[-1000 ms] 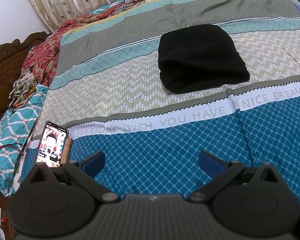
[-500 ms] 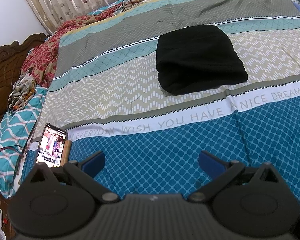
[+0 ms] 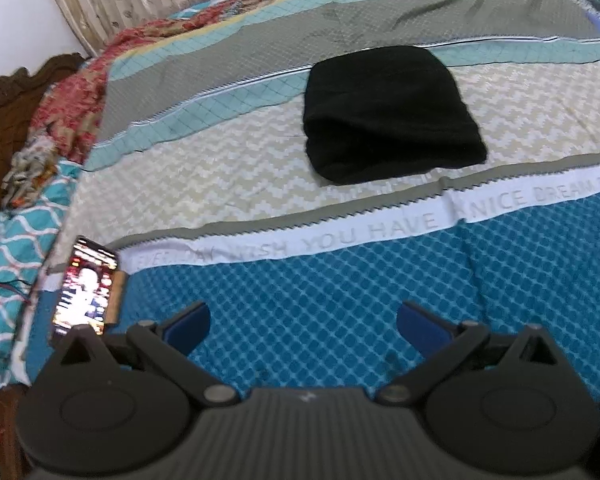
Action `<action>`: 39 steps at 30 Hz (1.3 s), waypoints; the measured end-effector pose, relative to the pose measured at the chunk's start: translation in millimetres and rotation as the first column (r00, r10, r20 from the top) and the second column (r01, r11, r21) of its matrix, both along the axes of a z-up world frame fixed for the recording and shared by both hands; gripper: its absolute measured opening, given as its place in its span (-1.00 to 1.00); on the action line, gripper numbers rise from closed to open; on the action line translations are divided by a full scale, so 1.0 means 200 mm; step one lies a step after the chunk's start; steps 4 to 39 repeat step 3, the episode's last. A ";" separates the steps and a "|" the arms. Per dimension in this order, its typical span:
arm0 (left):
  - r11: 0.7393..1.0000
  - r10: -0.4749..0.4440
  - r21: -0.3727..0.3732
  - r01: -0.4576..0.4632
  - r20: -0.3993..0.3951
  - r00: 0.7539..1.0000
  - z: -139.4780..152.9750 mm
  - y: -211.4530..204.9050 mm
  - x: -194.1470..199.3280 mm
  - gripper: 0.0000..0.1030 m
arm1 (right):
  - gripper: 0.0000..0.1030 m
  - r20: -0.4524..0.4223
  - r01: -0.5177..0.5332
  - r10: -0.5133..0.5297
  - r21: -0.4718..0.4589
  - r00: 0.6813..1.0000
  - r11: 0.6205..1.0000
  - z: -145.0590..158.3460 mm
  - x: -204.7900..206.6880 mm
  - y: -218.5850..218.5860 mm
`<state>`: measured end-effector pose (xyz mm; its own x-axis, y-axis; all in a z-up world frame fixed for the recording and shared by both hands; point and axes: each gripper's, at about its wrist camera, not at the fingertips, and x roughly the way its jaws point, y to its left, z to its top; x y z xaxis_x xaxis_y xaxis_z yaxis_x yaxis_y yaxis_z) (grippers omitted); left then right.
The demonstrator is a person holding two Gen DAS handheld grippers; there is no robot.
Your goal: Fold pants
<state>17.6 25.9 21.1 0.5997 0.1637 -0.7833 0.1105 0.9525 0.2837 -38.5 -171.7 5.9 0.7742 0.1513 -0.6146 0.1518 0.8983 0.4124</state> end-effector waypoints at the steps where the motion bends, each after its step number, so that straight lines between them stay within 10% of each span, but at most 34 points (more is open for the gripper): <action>1: 1.000 -0.008 -0.028 0.007 -0.010 1.000 0.00 0.01 0.00 1.00 | 0.79 0.001 -0.001 0.001 -0.003 1.000 1.000 0.00 0.00 0.00; 39: 0.996 -0.019 -0.086 0.017 -0.022 1.000 0.01 0.02 0.00 1.00 | 0.79 0.008 -0.002 0.003 -0.009 1.000 1.000 0.01 0.00 0.02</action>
